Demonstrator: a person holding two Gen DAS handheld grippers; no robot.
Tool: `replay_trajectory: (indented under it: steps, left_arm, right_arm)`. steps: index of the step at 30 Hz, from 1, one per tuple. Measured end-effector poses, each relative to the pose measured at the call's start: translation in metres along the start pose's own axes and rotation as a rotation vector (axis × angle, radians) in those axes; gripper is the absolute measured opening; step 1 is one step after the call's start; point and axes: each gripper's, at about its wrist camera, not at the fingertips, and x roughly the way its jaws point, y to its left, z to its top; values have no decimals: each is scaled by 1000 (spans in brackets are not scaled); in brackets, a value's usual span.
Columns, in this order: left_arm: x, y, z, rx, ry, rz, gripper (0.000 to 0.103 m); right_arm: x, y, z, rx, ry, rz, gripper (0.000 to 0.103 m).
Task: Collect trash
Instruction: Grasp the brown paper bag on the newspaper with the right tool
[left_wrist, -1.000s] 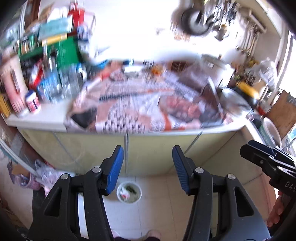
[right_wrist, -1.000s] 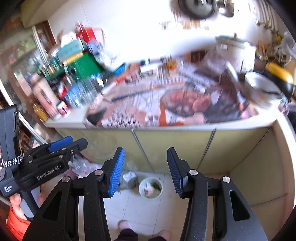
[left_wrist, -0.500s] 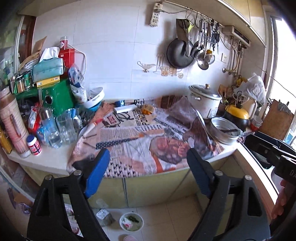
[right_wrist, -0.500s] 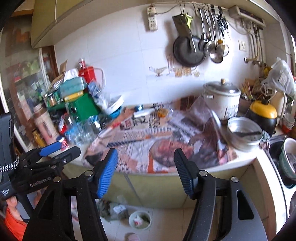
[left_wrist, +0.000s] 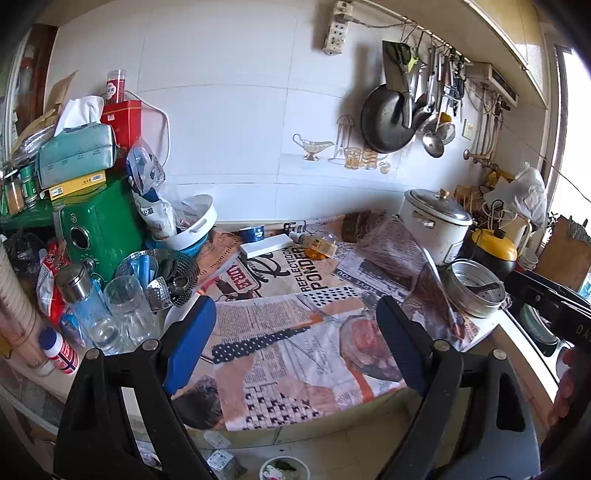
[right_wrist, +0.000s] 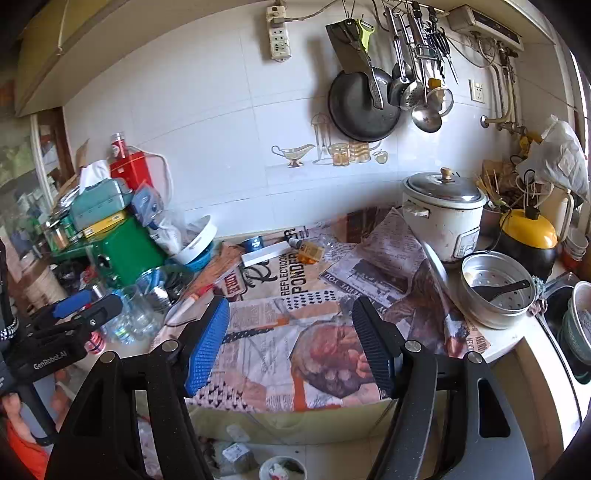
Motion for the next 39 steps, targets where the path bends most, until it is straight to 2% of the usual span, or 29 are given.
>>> replay_trajectory:
  steps: [9, 16, 26, 31, 39]
  left_arm:
    - [63, 26, 14, -37, 64, -17, 88]
    - [120, 32, 23, -47, 111, 30, 88]
    - [236, 29, 53, -77, 217, 124, 88]
    - [295, 27, 58, -98, 276, 180, 88]
    - [360, 35, 47, -148, 382, 233, 88]
  right_arm:
    - [53, 2, 20, -9, 50, -34, 66]
    - [121, -8, 37, -4, 108, 3, 66]
    - [254, -50, 70, 10, 237, 66, 66]
    - [340, -75, 82, 14, 331, 84, 66]
    - [456, -95, 74, 90, 496, 192, 66]
